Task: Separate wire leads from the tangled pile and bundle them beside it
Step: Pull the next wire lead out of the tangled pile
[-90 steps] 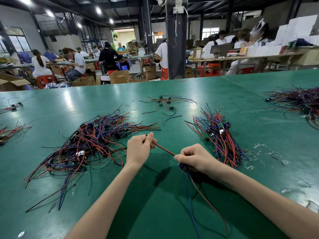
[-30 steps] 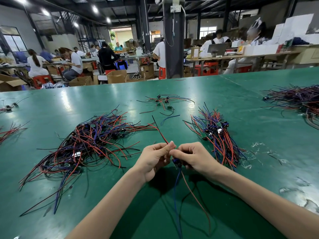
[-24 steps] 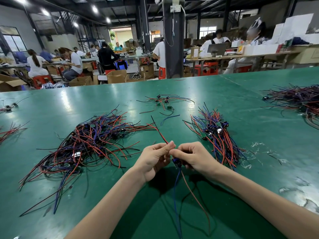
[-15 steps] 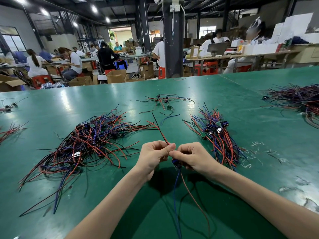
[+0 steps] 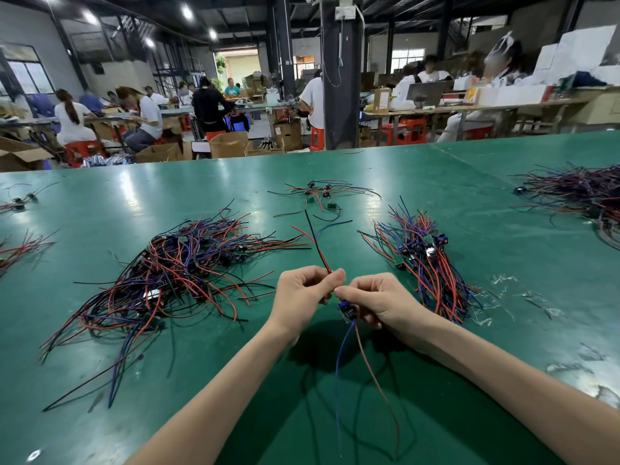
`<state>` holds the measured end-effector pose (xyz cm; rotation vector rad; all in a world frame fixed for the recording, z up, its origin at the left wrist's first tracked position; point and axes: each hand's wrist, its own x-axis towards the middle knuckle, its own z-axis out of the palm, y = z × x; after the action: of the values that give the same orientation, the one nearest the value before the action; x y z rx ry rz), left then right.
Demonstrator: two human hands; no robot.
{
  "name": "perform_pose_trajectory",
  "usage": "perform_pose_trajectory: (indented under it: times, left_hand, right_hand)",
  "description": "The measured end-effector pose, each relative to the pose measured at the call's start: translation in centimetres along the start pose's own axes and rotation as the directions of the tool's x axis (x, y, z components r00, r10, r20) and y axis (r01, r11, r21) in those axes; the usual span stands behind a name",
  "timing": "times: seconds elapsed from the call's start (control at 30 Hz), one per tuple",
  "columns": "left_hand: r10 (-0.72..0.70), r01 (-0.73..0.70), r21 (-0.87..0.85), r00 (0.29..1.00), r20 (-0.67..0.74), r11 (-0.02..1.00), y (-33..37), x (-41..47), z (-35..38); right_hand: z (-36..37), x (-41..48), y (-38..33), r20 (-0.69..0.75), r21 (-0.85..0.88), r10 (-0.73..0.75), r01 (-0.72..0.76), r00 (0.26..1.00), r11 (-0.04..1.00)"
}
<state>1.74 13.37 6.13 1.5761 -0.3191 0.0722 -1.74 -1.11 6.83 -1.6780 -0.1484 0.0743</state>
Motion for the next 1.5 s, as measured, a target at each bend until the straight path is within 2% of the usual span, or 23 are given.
perform_pose_trajectory:
  times: [0.13,0.27,0.4,0.6,0.67,0.77,0.87,0.93,1.03,1.13,1.17,1.2,1.23,1.33,1.43,1.5]
  left_hand:
    - [-0.058,0.060,-0.053,0.998,0.036,0.997,0.1,0.0,0.0]
    - [-0.041,0.042,-0.004,0.998,0.057,0.999,0.1,0.0,-0.2]
    - [0.087,-0.105,0.198,0.992,0.096,0.975,0.1,-0.1,-0.6]
    - [0.294,-0.303,0.407,0.952,0.086,0.862,0.0,-0.1,-0.6]
    - [0.265,-0.267,0.353,0.963,0.054,0.897,0.0,0.1,-0.7]
    - [0.102,-0.094,0.140,0.993,-0.053,0.986,0.2,0.6,-1.0]
    - [-0.071,0.065,-0.073,0.994,-0.083,0.995,-0.1,0.9,-1.1]
    - [-0.090,0.085,-0.077,0.994,-0.062,0.993,-0.3,0.9,-1.1]
    - [0.074,-0.067,0.211,0.997,-0.024,0.975,-0.6,0.9,-1.3]
    - [0.378,-0.353,0.506,0.924,0.057,0.787,-0.8,0.8,-1.5]
    - [0.452,-0.418,0.547,0.889,0.080,0.726,-0.9,0.8,-1.4]
    - [0.480,-0.440,0.550,0.874,0.080,0.710,-1.0,0.8,-1.4]
    - [0.455,-0.414,0.512,0.889,0.051,0.753,-0.9,0.8,-1.4]
    - [0.209,-0.176,0.269,0.973,-0.100,0.947,-0.7,1.3,-1.8]
    - [0.031,-0.024,0.032,0.973,-0.227,0.999,-0.8,1.9,-2.3]
    - [-0.017,0.016,-0.006,0.969,-0.248,1.000,-0.9,2.2,-2.6]
  right_hand:
    - [-0.1,-0.1,0.0,-0.002,0.000,-0.002,0.002,1.000,1.000]
    - [0.0,-0.1,0.1,0.011,0.025,0.005,-0.005,1.000,1.000]
    - [0.1,-0.2,0.2,0.024,0.024,0.031,-0.032,0.999,0.999]
    - [0.2,0.0,0.3,0.018,0.051,0.059,-0.060,0.998,0.997]
    - [0.2,0.0,0.3,0.018,0.057,0.053,-0.054,0.998,0.997]
    - [0.2,0.0,0.2,0.032,0.059,0.040,-0.042,0.999,0.997]
    - [0.3,-0.1,0.2,0.037,0.041,0.036,-0.038,0.999,0.998]
    - [0.4,-0.2,0.3,0.042,0.034,0.034,-0.035,0.999,0.999]
    - [0.4,-0.4,0.3,0.048,0.014,0.039,-0.040,0.998,0.999]
    - [0.6,-0.5,0.4,0.047,-0.019,0.046,-0.045,0.998,0.999]
    - [0.7,-0.5,0.4,0.047,-0.025,0.045,-0.044,0.998,0.999]
    - [0.6,-0.5,0.3,0.046,-0.023,0.042,-0.041,0.998,0.999]
    - [0.6,-0.6,0.2,0.043,-0.016,0.038,-0.038,0.998,0.999]
    - [0.5,-0.5,-0.1,0.037,0.010,0.028,-0.029,0.999,1.000]
    - [0.7,-0.5,-0.1,0.050,0.009,0.025,-0.026,0.998,1.000]
    - [0.8,-0.5,0.0,0.057,-0.005,0.023,-0.023,0.998,1.000]
